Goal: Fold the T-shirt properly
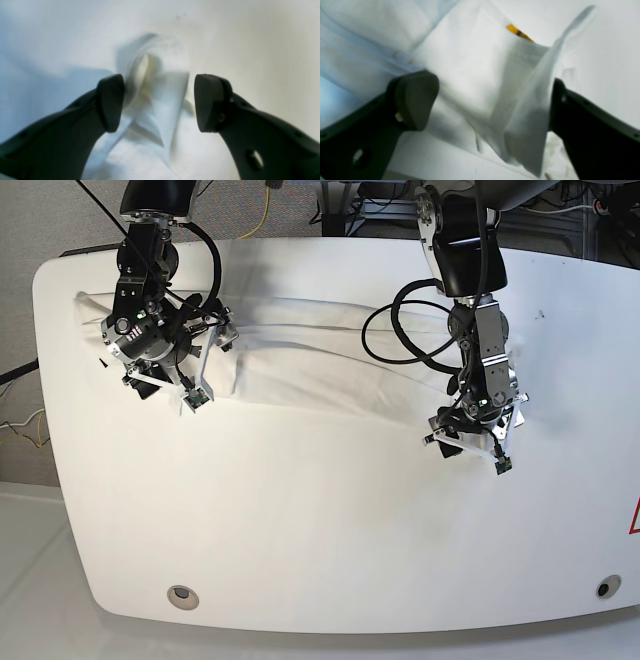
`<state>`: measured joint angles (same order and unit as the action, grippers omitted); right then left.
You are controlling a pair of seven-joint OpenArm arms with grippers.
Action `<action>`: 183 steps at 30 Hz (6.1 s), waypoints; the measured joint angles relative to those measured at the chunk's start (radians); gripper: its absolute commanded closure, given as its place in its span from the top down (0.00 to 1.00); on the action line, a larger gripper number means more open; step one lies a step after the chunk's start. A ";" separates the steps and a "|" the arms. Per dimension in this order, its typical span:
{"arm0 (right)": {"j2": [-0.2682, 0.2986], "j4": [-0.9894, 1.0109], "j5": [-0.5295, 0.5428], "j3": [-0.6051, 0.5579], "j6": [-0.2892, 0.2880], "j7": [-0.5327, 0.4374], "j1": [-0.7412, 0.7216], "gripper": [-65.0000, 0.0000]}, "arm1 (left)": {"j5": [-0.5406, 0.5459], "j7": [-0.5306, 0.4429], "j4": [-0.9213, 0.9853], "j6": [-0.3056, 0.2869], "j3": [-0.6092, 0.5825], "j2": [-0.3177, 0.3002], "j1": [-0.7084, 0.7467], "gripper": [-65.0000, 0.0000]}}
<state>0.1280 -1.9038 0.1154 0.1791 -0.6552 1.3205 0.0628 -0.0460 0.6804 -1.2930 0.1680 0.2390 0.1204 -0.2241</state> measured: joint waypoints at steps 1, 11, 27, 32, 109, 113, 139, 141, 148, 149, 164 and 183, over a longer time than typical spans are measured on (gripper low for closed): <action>0.000 0.000 -0.002 0.000 0.000 0.000 0.000 0.90 | 0.001 -0.002 0.000 0.000 -0.005 -0.003 0.001 0.61; 0.000 0.000 0.000 0.000 0.000 0.000 0.000 0.90 | 0.002 -0.001 0.000 -0.004 -0.018 -0.023 0.010 0.58; 0.000 0.000 0.000 0.000 0.000 0.000 0.000 0.90 | 0.002 0.000 0.000 -0.003 -0.016 -0.030 0.011 0.05; 0.000 0.000 0.000 0.000 0.000 0.000 0.000 0.90 | 0.001 -0.001 0.000 -0.003 -0.016 -0.030 0.017 0.05; -0.001 0.000 0.004 -0.002 0.000 0.000 -0.028 0.90 | 0.007 0.331 -0.252 -0.004 -0.166 -0.043 0.074 0.05; 0.000 0.000 0.000 -0.002 0.000 0.000 -0.028 0.90 | 0.013 0.356 -0.317 -0.004 -0.171 -0.036 0.097 0.05; -0.029 0.000 0.000 -0.002 0.000 0.000 -0.028 0.90 | 0.005 0.366 -0.446 -0.004 -0.168 -0.109 0.154 0.06; -0.037 0.000 -0.002 -0.001 0.000 0.000 -0.027 0.88 | 0.005 0.362 -0.473 -0.004 -0.169 -0.118 0.142 0.06; -0.056 0.000 0.004 -0.003 0.000 -0.001 -0.017 0.61 | 0.012 0.359 -0.477 -0.008 -0.174 -0.167 0.119 0.06; -0.056 0.000 0.004 -0.003 0.000 -0.001 -0.014 0.53 | 0.012 0.360 -0.477 -0.008 -0.172 -0.174 0.120 0.06; -0.069 -0.001 -0.005 0.003 0.000 -0.002 -0.001 0.01 | 0.011 0.363 -0.477 -0.008 -0.170 -0.205 0.120 0.06; -0.067 0.000 -0.008 0.003 0.000 -0.004 0.016 0.00 | 0.012 0.363 -0.477 -0.008 -0.170 -0.205 0.121 0.06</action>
<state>0.0608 -1.9038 0.1078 0.1825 -0.6552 1.3163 0.0788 -0.0338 1.0435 -1.7702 0.1600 0.0692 -0.0845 -0.1032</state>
